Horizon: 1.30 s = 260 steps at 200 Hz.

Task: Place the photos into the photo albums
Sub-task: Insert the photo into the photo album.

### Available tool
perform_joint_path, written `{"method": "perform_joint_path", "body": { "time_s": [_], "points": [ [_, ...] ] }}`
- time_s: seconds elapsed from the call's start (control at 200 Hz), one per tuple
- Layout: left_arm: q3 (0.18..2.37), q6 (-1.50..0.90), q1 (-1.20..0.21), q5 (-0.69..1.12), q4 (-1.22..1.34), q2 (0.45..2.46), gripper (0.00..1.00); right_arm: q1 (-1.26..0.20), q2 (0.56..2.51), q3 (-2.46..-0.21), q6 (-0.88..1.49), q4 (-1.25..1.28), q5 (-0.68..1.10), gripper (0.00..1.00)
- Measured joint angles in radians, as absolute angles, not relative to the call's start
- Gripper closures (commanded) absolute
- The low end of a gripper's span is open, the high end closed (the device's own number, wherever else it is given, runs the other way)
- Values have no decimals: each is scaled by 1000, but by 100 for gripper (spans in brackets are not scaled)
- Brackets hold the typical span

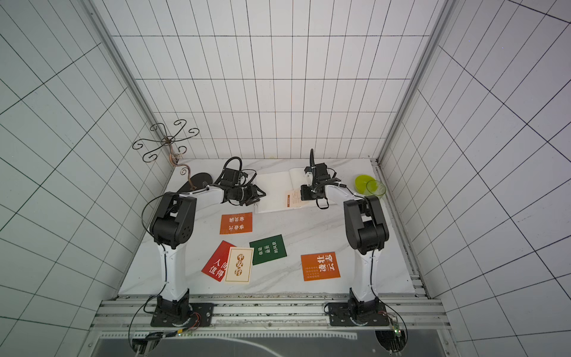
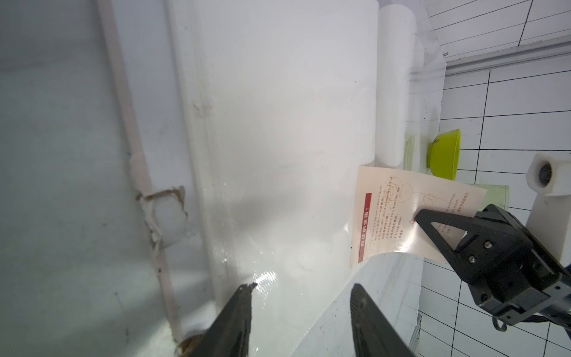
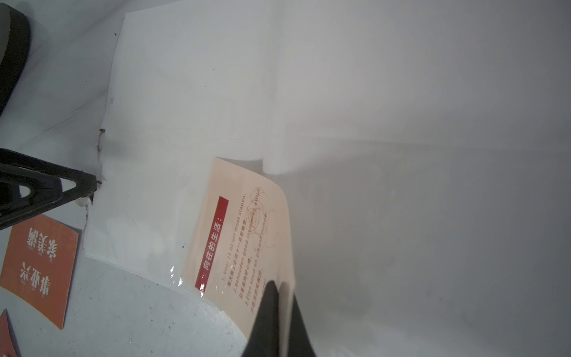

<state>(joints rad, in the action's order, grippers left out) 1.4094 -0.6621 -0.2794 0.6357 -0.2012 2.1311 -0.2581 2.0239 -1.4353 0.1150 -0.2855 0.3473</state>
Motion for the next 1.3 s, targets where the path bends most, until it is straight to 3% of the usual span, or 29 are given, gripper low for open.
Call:
{"method": "perform_joint_path", "body": {
  "time_s": [0.25, 0.44, 0.855, 1.299],
  "points": [
    [1393, -674, -276, 636, -180, 2131, 48, -274, 2075, -1455, 136, -253, 386, 100],
    [1382, -689, -270, 641, -169, 2131, 48, -276, 2080, -1461, 160, -242, 394, 76],
    [1384, -653, -229, 623, -210, 2131, 48, -231, 2072, -1470, 167, -247, 345, 69],
    [1383, -631, -221, 620, -231, 2131, 48, -247, 2083, -1489, 164, -251, 426, 82]
  ]
}}
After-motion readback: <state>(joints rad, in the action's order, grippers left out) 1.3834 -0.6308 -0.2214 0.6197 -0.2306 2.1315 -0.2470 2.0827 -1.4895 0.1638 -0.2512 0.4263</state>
